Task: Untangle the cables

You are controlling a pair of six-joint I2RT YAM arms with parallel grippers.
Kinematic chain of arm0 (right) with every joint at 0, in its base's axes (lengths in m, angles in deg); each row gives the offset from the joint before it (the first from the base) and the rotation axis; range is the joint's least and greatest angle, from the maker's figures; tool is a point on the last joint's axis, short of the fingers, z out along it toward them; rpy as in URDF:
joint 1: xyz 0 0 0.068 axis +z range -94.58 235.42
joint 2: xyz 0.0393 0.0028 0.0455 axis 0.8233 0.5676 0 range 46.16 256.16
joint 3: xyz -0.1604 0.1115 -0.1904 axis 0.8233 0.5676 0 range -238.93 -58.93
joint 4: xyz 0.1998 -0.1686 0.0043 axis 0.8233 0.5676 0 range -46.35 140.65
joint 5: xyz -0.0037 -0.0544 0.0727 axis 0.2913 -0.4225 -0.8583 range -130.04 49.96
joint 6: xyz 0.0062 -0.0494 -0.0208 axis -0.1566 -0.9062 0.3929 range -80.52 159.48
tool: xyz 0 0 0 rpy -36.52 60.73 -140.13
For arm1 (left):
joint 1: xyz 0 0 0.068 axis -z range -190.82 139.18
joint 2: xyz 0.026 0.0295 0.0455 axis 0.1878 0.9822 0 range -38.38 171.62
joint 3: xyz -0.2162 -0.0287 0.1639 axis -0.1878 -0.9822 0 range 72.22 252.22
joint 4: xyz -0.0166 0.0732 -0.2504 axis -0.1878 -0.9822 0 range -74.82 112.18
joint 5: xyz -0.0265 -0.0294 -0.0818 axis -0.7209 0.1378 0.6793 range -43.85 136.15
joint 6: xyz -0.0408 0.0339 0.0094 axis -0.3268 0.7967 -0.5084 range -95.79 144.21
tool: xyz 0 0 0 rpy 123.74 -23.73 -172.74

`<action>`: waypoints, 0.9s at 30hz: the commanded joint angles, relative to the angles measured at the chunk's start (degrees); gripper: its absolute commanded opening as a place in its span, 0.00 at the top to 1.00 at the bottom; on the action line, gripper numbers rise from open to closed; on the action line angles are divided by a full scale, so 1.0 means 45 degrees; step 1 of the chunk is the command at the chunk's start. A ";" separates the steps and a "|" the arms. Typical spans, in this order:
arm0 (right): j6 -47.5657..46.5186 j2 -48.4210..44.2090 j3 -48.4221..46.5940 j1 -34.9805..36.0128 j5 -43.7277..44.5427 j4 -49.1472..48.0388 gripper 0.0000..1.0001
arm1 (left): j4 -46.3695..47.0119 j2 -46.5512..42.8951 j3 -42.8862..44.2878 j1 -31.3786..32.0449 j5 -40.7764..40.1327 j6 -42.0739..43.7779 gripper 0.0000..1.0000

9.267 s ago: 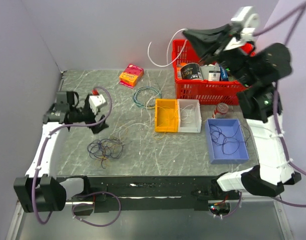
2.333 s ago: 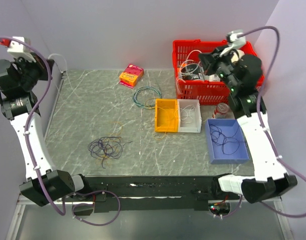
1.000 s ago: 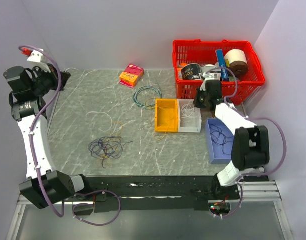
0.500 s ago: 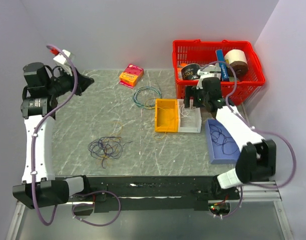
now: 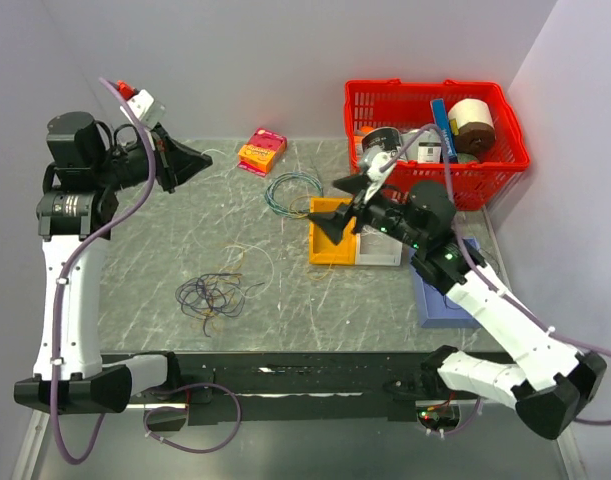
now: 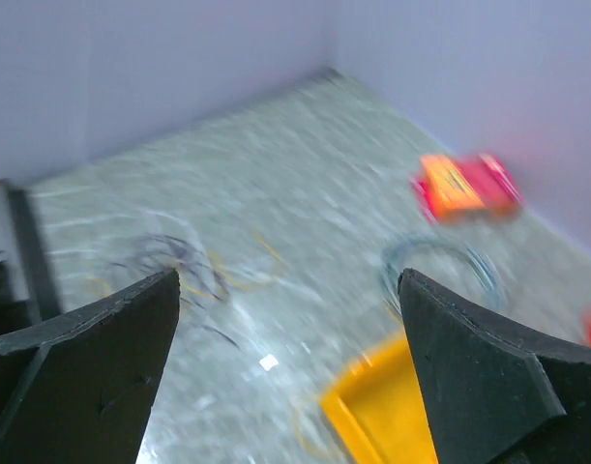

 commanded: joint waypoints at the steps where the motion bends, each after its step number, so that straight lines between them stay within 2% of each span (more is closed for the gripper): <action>1: -0.0001 0.1543 -0.1163 0.1142 -0.2147 -0.2489 0.00 | -0.0049 -0.0209 0.0820 0.0114 0.1335 -0.0807 0.99; 5: 0.0330 0.3631 -0.1969 0.2256 -0.2425 -0.3872 0.00 | 0.0341 -0.0287 0.1054 0.0133 0.1258 -0.1450 0.99; 9: 0.1266 0.5118 -0.2124 0.2863 -0.3166 -0.6428 0.00 | 0.0712 -0.0229 0.1347 0.0133 0.0984 -0.1745 0.99; 13: 0.2146 0.6818 -0.3258 0.3078 -0.3733 -0.6531 0.00 | 0.0966 -0.0151 0.1543 0.0114 0.1043 -0.2018 0.99; 16: 0.2633 0.7813 -0.3337 0.3254 -0.4007 -0.7640 0.00 | 0.0909 -0.0112 0.1796 0.0114 0.1024 -0.1960 0.99; 27: 0.3710 0.9067 -0.3767 0.3488 -0.5100 -0.8426 0.00 | 0.1006 0.0083 0.2109 0.0133 0.0809 -0.1921 0.99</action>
